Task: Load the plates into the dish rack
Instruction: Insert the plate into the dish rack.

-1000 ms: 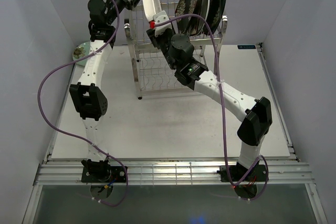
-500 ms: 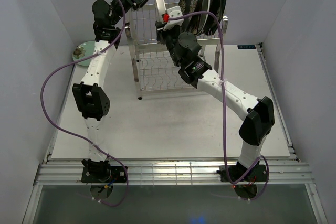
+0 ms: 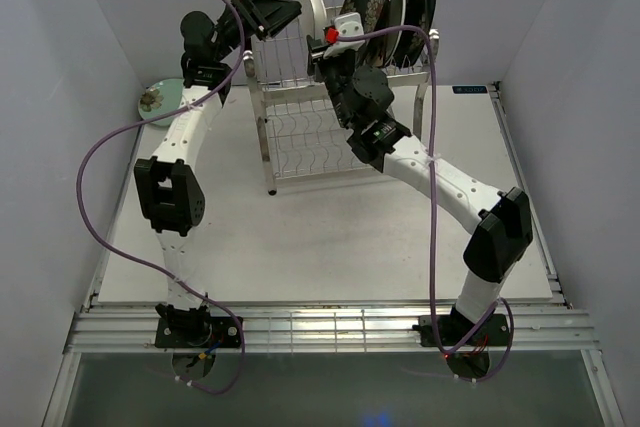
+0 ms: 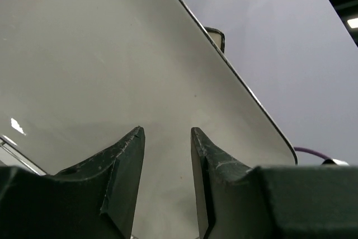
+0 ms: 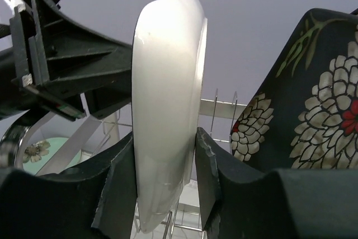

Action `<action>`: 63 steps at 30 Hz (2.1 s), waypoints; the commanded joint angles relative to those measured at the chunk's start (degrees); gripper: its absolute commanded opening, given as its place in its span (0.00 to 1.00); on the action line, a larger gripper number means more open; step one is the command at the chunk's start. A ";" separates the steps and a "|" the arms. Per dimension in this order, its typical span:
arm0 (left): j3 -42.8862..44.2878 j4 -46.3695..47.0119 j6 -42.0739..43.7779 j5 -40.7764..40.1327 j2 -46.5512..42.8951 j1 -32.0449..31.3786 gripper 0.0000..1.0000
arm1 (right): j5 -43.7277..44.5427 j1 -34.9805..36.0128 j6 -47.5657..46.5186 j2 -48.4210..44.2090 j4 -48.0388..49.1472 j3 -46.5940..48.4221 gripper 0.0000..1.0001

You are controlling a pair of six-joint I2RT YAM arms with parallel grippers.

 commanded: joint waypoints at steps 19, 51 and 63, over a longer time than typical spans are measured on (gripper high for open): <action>-2.90 -2.27 1.81 3.77 -12.78 7.16 0.54 | 5.23 -2.45 -3.02 -10.18 17.24 -8.02 0.08; -48.94 -26.62 29.76 -13.27 -53.20 9.36 0.58 | 7.25 -2.45 0.05 -18.26 23.92 -28.06 0.31; -49.12 -26.62 29.76 -10.99 -53.21 9.27 0.58 | 6.46 -2.54 2.60 -20.64 20.85 -28.24 0.66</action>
